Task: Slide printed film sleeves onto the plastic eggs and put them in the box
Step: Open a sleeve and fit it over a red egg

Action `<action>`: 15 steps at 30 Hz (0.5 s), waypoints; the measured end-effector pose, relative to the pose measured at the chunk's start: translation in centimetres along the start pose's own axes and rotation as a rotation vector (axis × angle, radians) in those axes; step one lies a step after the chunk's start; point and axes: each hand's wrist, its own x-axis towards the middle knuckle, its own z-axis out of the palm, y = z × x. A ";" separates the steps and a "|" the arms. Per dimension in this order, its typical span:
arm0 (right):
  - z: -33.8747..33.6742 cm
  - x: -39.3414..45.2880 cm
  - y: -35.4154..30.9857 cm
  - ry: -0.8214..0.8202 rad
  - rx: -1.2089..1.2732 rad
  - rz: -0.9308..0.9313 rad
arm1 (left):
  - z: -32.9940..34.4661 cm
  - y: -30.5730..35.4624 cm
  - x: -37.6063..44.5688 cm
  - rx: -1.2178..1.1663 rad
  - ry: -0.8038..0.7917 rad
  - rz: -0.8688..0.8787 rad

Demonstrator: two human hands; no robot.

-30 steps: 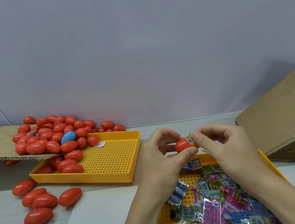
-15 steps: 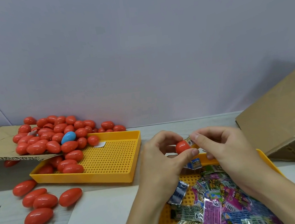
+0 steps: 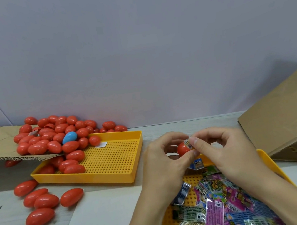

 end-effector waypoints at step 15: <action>1.1 -0.4 0.6 0.046 -0.637 -0.210 | 0.4 -0.3 0.3 -0.155 0.108 -0.007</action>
